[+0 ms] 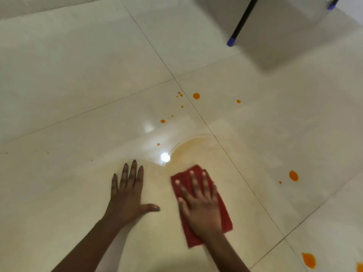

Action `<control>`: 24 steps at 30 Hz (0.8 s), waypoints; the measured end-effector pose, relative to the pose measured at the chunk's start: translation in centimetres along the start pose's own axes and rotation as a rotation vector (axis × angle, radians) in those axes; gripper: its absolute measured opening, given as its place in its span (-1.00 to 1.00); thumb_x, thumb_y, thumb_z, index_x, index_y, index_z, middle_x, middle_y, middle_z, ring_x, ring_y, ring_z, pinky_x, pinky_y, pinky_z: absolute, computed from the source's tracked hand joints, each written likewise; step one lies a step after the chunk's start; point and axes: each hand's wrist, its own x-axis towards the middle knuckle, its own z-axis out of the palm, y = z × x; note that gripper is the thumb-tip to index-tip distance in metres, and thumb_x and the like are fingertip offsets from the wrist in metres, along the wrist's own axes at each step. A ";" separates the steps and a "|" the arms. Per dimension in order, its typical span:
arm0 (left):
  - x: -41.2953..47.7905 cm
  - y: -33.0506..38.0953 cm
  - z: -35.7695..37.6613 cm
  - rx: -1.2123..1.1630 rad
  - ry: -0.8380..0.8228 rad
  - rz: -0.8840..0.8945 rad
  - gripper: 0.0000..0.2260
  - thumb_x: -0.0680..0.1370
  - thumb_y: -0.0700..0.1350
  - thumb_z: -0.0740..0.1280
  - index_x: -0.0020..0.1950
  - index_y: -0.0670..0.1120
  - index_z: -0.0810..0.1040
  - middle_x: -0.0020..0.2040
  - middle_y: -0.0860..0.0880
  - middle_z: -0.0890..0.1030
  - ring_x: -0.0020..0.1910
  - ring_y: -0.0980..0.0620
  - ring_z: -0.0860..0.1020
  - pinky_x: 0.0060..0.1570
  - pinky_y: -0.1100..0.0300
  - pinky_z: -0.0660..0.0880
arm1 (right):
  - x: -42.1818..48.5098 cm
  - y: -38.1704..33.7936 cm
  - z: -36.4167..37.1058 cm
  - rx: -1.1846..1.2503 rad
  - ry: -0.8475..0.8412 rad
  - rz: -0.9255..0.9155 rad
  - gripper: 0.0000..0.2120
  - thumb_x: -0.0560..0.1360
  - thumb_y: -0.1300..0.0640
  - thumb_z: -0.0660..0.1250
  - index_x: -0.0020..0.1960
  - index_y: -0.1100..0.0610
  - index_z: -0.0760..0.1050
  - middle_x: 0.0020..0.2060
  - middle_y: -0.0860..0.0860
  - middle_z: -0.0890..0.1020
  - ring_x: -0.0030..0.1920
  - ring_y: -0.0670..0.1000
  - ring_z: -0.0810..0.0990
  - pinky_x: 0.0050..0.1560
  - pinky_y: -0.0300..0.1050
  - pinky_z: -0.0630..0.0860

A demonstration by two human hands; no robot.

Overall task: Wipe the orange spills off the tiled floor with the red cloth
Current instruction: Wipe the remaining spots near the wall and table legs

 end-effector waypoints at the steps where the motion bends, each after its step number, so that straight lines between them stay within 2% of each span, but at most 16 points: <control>1: 0.1 -0.4 -0.2 0.016 -0.016 0.011 0.14 0.20 0.64 -0.07 0.51 -0.17 0.07 0.54 -0.16 -0.06 0.50 -0.14 -0.09 0.34 -0.13 -0.13 | 0.7 2.5 -0.5 -0.007 0.053 0.060 -0.51 0.51 -0.15 0.04 0.44 -0.24 0.16 0.48 0.06 0.19 0.48 0.22 0.09 0.37 0.22 0.09; 3: 0.3 -0.7 -0.2 0.009 -0.039 0.015 0.13 0.21 0.63 -0.06 0.51 -0.16 0.09 0.53 -0.17 0.00 0.49 -0.17 -0.04 0.35 -0.10 -0.18 | 6.0 6.7 -1.7 -0.044 0.091 0.257 -0.50 0.53 -0.18 -0.07 0.47 -0.23 0.05 0.50 0.09 0.14 0.49 0.21 0.01 0.40 0.24 0.07; 5: 0.4 -0.6 -0.2 0.013 -0.043 0.020 0.12 0.22 0.63 -0.06 0.50 -0.18 0.11 0.52 -0.18 0.05 0.48 -0.18 0.00 0.36 -0.10 -0.18 | 13.0 7.0 -2.6 0.006 0.038 0.391 -0.51 0.56 -0.20 -0.13 0.48 -0.25 -0.10 0.53 0.08 -0.02 0.50 0.20 -0.15 0.44 0.24 -0.07; 6: 0.4 -0.3 -0.2 0.018 -0.042 0.021 0.12 0.22 0.63 -0.07 0.50 -0.18 0.11 0.52 -0.18 0.06 0.48 -0.18 0.01 0.35 -0.10 -0.18 | 15.3 5.3 -2.4 0.004 0.008 0.365 -0.51 0.57 -0.19 -0.12 0.48 -0.25 -0.12 0.53 0.07 -0.05 0.50 0.20 -0.18 0.44 0.23 -0.10; 8: 0.4 -0.5 -0.4 -0.004 -0.036 0.022 0.13 0.22 0.63 -0.08 0.51 -0.18 0.08 0.53 -0.17 0.00 0.49 -0.16 -0.02 0.36 -0.08 -0.19 | 15.6 -0.2 -0.9 -0.015 0.028 0.146 -0.52 0.56 -0.16 -0.07 0.48 -0.24 -0.02 0.52 0.07 0.01 0.50 0.22 -0.14 0.43 0.25 -0.05; 10: 0.0 -1.4 -0.4 -0.058 -0.013 -0.009 0.15 0.20 0.63 -0.06 0.52 -0.17 -0.01 0.53 -0.16 -0.09 0.50 -0.13 -0.09 0.36 -0.05 -0.22 | 10.7 -4.3 0.7 -0.029 0.025 -0.120 -0.51 0.54 -0.15 -0.01 0.46 -0.25 0.04 0.51 0.05 0.08 0.50 0.23 -0.07 0.44 0.24 -0.02; 12: -0.5 -2.3 -0.4 -0.086 0.017 -0.068 0.17 0.18 0.64 -0.03 0.52 -0.18 -0.04 0.53 -0.17 -0.11 0.49 -0.14 -0.12 0.37 -0.02 -0.24 | 5.4 -3.6 0.8 -0.041 0.008 -0.179 -0.49 0.53 -0.15 0.03 0.45 -0.26 0.03 0.49 0.04 0.14 0.49 0.22 0.02 0.42 0.19 -0.01; 14: -1.0 -3.1 -0.3 -0.078 0.006 -0.081 0.17 0.19 0.64 -0.02 0.51 -0.20 -0.01 0.53 -0.18 -0.09 0.49 -0.15 -0.09 0.37 -0.03 -0.20 | 6.0 -0.3 -0.1 -0.043 0.065 -0.068 -0.50 0.52 -0.16 0.01 0.45 -0.25 0.05 0.48 0.05 0.19 0.49 0.20 0.05 0.41 0.18 0.06; 15: -1.0 -3.2 -0.2 -0.080 0.001 -0.086 0.17 0.19 0.63 -0.02 0.51 -0.20 0.00 0.53 -0.19 -0.07 0.50 -0.15 -0.07 0.37 -0.04 -0.18 | 8.4 1.2 -0.6 -0.065 0.078 0.025 -0.51 0.53 -0.16 -0.04 0.45 -0.24 0.00 0.49 0.06 0.14 0.49 0.19 0.00 0.42 0.19 0.06; 17: -1.0 -3.2 0.0 -0.095 0.020 -0.080 0.16 0.21 0.63 -0.01 0.51 -0.20 0.00 0.53 -0.19 -0.05 0.50 -0.15 -0.05 0.38 -0.05 -0.14 | 15.4 1.5 -1.5 -0.043 0.048 0.193 -0.53 0.57 -0.18 -0.13 0.46 -0.26 -0.16 0.53 0.06 -0.02 0.50 0.18 -0.17 0.44 0.22 -0.06; 18: -0.9 -3.0 0.1 -0.097 0.038 -0.068 0.15 0.21 0.63 -0.01 0.52 -0.19 -0.01 0.53 -0.18 -0.06 0.50 -0.14 -0.06 0.38 -0.04 -0.14 | 18.4 0.1 -1.8 -0.021 0.007 0.220 -0.52 0.58 -0.17 -0.13 0.47 -0.26 -0.18 0.53 0.05 -0.06 0.49 0.18 -0.21 0.44 0.23 -0.11; 20: -1.3 -3.2 0.0 -0.099 0.066 -0.068 0.15 0.21 0.63 -0.02 0.53 -0.18 -0.03 0.54 -0.15 -0.11 0.51 -0.13 -0.10 0.39 -0.04 -0.16 | 20.7 -5.1 -0.9 -0.032 -0.040 0.084 -0.51 0.58 -0.14 -0.06 0.48 -0.24 -0.10 0.53 0.03 -0.07 0.49 0.18 -0.21 0.44 0.22 -0.12; 22: -2.4 -4.4 -0.1 -0.144 0.103 -0.151 0.15 0.21 0.62 -0.02 0.53 -0.17 -0.08 0.54 -0.13 -0.13 0.51 -0.12 -0.14 0.39 -0.03 -0.23 | 17.2 -10.1 0.8 -0.004 -0.053 -0.199 -0.50 0.55 -0.11 0.01 0.47 -0.24 0.03 0.52 0.01 0.00 0.50 0.17 -0.15 0.45 0.21 -0.08; 23: -3.0 -5.0 -0.1 -0.172 0.119 -0.214 0.15 0.20 0.62 -0.02 0.53 -0.16 -0.10 0.54 -0.14 -0.13 0.51 -0.12 -0.15 0.39 -0.02 -0.25 | 14.4 -10.6 1.3 -0.014 -0.035 -0.320 -0.50 0.53 -0.10 0.03 0.46 -0.24 0.09 0.51 -0.01 0.08 0.50 0.17 -0.09 0.45 0.20 -0.04; 24: -3.6 -5.9 -0.1 -0.193 0.126 -0.272 0.15 0.20 0.62 -0.02 0.52 -0.16 -0.09 0.54 -0.14 -0.13 0.51 -0.11 -0.16 0.38 -0.02 -0.25 | 12.1 -9.8 1.6 -0.011 -0.022 -0.354 -0.50 0.51 -0.10 0.05 0.45 -0.25 0.13 0.50 -0.02 0.15 0.50 0.15 -0.01 0.44 0.18 0.00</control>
